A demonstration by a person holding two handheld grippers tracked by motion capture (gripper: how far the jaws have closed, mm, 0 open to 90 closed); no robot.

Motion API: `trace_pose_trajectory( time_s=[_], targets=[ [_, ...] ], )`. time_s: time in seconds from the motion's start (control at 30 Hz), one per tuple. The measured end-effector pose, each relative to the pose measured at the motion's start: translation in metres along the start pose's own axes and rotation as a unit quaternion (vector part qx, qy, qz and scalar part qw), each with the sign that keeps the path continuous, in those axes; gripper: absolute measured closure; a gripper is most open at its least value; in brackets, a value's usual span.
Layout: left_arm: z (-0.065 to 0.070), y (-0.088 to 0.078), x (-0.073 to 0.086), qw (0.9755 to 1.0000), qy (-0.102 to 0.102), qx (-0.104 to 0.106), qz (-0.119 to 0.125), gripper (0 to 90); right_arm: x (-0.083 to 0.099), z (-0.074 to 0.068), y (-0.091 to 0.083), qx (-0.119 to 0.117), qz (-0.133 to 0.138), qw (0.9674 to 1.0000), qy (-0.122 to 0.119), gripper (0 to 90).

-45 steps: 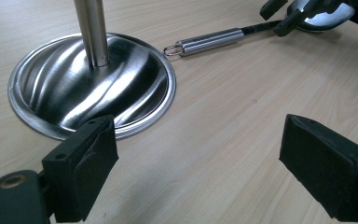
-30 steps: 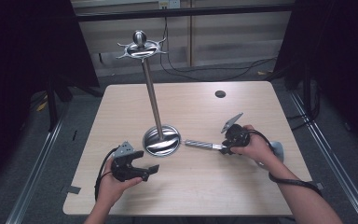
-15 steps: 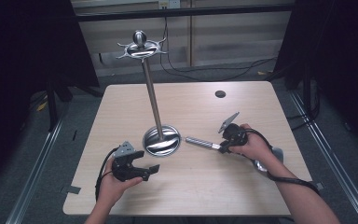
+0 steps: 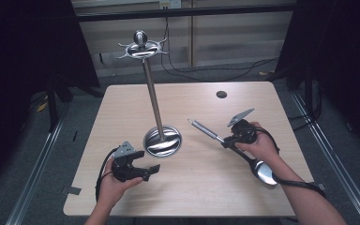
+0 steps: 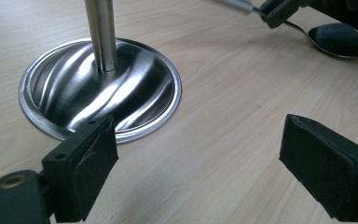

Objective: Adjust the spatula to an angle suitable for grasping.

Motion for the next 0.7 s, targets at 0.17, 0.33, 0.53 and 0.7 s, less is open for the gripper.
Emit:
trace_pose_trajectory(
  time_s=[0.17,0.33,0.53,0.7],
  targets=[
    [0.001,0.0,-0.001,1.0,0.004,0.001,-0.001,11.0,-0.001,0.004,-0.021,0.011,0.075,0.9968,0.026,76.4],
    [0.002,0.002,-0.003,1.0,-0.001,0.005,0.005,10.9,-0.004,0.0,-0.033,0.014,0.12,0.992,0.035,76.5],
    [0.008,0.009,-0.008,0.9998,-0.004,0.015,0.013,10.9,-0.009,-0.007,-0.046,0.013,0.175,0.9835,0.043,76.5],
    [0.016,0.016,-0.016,0.9995,-0.003,0.021,0.024,11.4,-0.01,-0.01,-0.056,0.009,0.219,0.9743,0.054,76.5]
  ],
)
Point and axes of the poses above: each handheld gripper's, and its own axes: y roughly forward along the jaws, x roughly out of its underside, z roughly to its right, the point moved 1 cm from there along y, roughly forward along the jaws, and after that the axes turned 12 degrees about z, right-handed, at the moved point
